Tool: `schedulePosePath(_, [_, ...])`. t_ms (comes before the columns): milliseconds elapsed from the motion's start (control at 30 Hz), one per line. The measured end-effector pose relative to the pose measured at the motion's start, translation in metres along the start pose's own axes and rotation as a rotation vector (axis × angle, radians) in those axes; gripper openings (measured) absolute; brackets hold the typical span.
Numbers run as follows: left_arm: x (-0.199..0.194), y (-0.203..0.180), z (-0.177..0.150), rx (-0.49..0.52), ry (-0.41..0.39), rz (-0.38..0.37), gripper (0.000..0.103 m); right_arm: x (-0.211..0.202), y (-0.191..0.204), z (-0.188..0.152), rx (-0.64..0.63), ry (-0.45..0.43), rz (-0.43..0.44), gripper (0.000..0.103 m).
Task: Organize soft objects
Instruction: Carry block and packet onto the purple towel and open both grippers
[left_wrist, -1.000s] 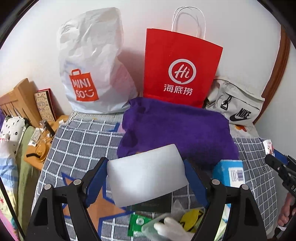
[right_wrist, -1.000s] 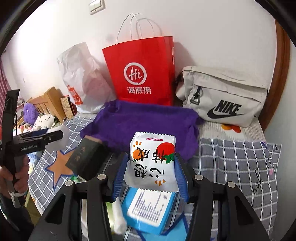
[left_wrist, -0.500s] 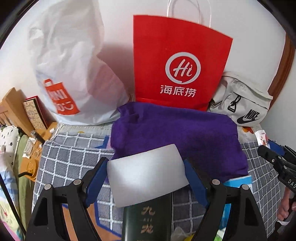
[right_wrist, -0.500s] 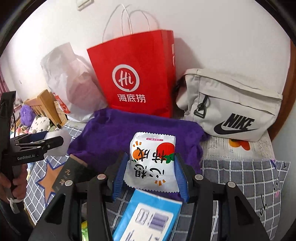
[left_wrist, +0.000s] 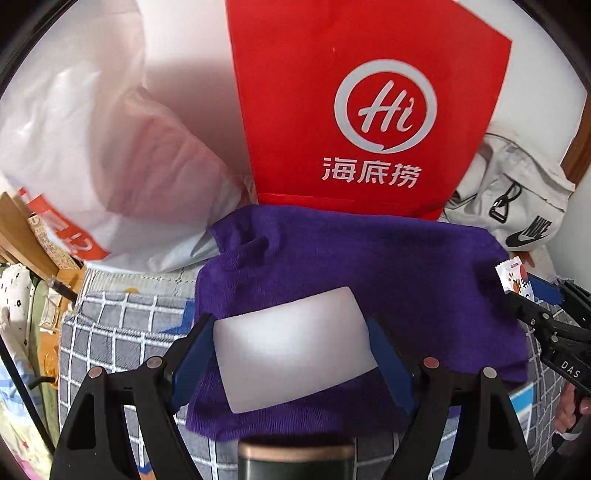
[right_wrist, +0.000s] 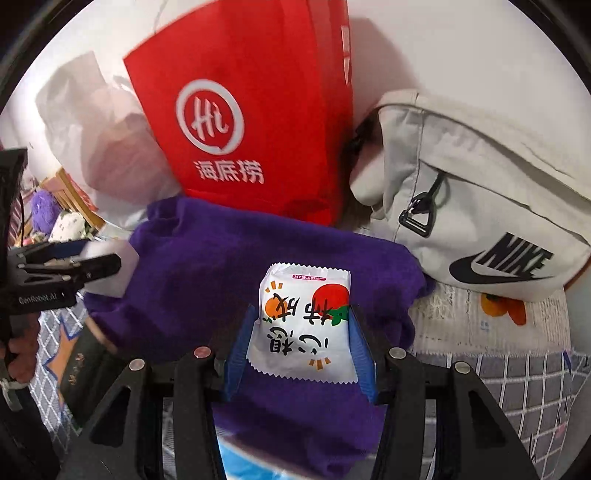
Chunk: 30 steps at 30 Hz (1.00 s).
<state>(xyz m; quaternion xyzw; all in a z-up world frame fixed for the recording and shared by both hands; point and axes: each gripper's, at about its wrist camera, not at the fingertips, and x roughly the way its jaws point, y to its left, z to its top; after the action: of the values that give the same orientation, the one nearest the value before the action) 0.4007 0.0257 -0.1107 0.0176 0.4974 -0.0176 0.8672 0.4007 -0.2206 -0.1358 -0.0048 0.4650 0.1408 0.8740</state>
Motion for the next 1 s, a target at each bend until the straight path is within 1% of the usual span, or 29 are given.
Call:
schedulePosePath(167, [0.021,-0.001,0.009,0.001,0.025,-0.013,0.082,0.022,-0.011,0.002,0.001,0.04,0.002,0.05])
schedulePosePath(300, [0.034,0.005,0.014,-0.021,0.044,-0.034,0.082,0.037,-0.018,0.003,0.007,0.079,0.004,0.051])
schedulePosePath(367, [0.04,0.004,0.017,-0.016,0.052,-0.048,0.082,0.045,-0.02,0.005,-0.003,0.104,0.01,0.051])
schedulePosePath(467, [0.05,0.004,0.023,-0.02,0.059,-0.058,0.082,0.054,-0.018,0.007,-0.04,0.118,0.02,0.051])
schedulePosePath(600, [0.06,0.001,0.03,-0.017,0.065,-0.058,0.083,0.066,-0.025,0.009,-0.042,0.135,-0.011,0.051])
schedulePosePath(700, [0.068,-0.002,0.034,-0.008,0.07,-0.061,0.083,0.073,-0.032,0.008,-0.02,0.149,0.011,0.051])
schedulePosePath(800, [0.074,-0.003,0.038,-0.016,0.071,-0.074,0.083,0.076,-0.03,0.009,-0.038,0.154,0.01,0.052])
schedulePosePath(900, [0.081,0.0,0.042,-0.023,0.077,-0.085,0.084,0.079,-0.03,0.01,-0.043,0.153,0.015,0.054])
schedulePosePath(933, [0.083,-0.001,0.044,-0.03,0.077,-0.095,0.085,0.085,-0.024,0.012,-0.045,0.152,0.02,0.055])
schedulePosePath(967, [0.083,0.0,0.045,-0.042,0.066,-0.12,0.085,0.085,-0.024,0.012,-0.047,0.153,0.028,0.058])
schedulePosePath(1000, [0.083,0.001,0.046,-0.046,0.059,-0.138,0.088,0.085,-0.023,0.012,-0.05,0.155,0.038,0.062])
